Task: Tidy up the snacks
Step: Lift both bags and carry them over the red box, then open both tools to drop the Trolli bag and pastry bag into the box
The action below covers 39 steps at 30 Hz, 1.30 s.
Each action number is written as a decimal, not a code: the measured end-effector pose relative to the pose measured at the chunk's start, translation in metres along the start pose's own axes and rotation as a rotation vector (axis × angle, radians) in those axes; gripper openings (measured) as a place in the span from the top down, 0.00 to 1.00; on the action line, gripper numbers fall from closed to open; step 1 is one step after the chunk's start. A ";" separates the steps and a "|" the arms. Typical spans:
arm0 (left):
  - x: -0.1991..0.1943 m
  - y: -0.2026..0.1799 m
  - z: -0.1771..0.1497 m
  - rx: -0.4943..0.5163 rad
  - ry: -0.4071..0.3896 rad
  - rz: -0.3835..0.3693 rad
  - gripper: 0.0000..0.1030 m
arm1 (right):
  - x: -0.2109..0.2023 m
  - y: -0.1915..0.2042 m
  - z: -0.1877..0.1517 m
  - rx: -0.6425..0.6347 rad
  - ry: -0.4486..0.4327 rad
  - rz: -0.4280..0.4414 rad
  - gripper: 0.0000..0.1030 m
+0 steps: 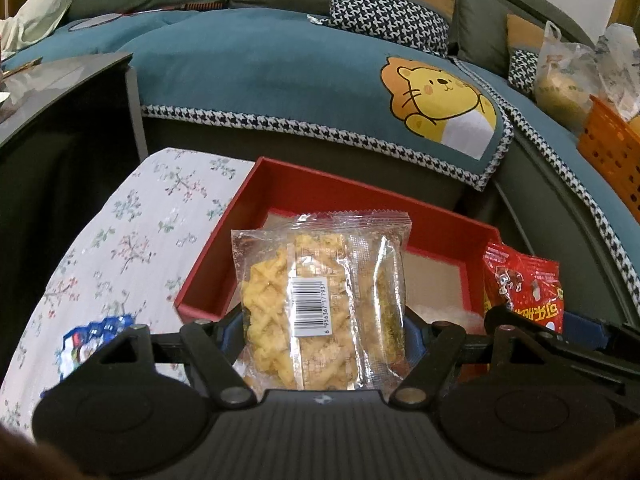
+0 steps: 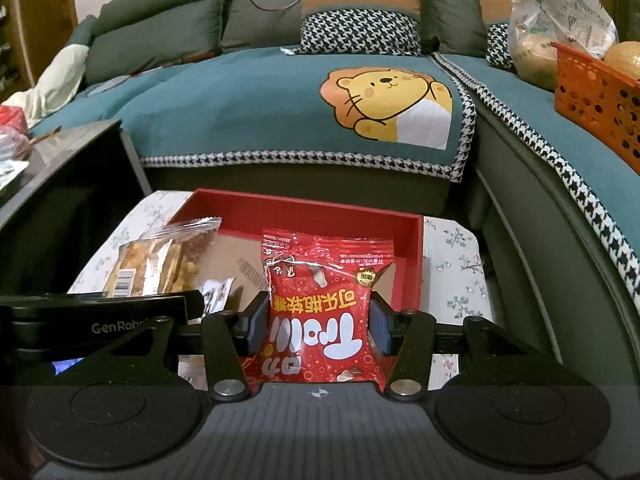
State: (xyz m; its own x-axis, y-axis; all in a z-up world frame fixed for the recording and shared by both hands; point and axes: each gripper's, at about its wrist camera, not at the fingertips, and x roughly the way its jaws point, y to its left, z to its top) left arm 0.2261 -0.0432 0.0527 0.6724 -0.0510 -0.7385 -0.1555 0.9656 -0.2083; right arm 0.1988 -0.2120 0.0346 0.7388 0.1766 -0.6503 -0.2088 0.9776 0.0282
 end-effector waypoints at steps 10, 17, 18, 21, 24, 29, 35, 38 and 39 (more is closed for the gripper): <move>0.046 -0.003 0.019 -0.022 0.021 0.022 0.00 | 0.041 -0.011 0.018 0.023 0.028 -0.004 0.42; 0.076 -0.002 0.021 -0.032 0.054 0.045 0.00 | 0.071 -0.013 0.018 0.017 0.067 -0.008 0.43; 0.078 -0.002 0.021 -0.032 0.056 0.051 0.00 | 0.074 -0.013 0.017 0.013 0.071 -0.006 0.43; 0.086 -0.001 0.021 -0.025 0.062 0.062 0.00 | 0.084 -0.012 0.016 0.005 0.085 -0.002 0.43; 0.094 0.001 0.020 -0.036 0.084 0.065 0.00 | 0.091 -0.011 0.015 0.000 0.097 -0.005 0.42; 0.104 0.002 0.018 -0.035 0.108 0.077 0.00 | 0.103 -0.011 0.013 -0.006 0.120 -0.013 0.42; 0.105 0.002 0.019 -0.031 0.113 0.087 0.00 | 0.107 -0.012 0.013 -0.006 0.119 -0.018 0.39; 0.105 0.001 0.020 -0.032 0.121 0.087 0.00 | 0.106 -0.012 0.013 -0.012 0.121 -0.032 0.37; 0.104 0.001 0.020 -0.031 0.119 0.087 0.00 | 0.106 -0.012 0.013 -0.012 0.123 -0.031 0.36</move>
State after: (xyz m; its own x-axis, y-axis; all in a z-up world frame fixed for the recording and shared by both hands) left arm 0.3100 -0.0424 -0.0116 0.5651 0.0013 -0.8250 -0.2335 0.9594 -0.1584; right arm 0.2881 -0.2039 -0.0252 0.6614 0.1297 -0.7387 -0.1948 0.9808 -0.0021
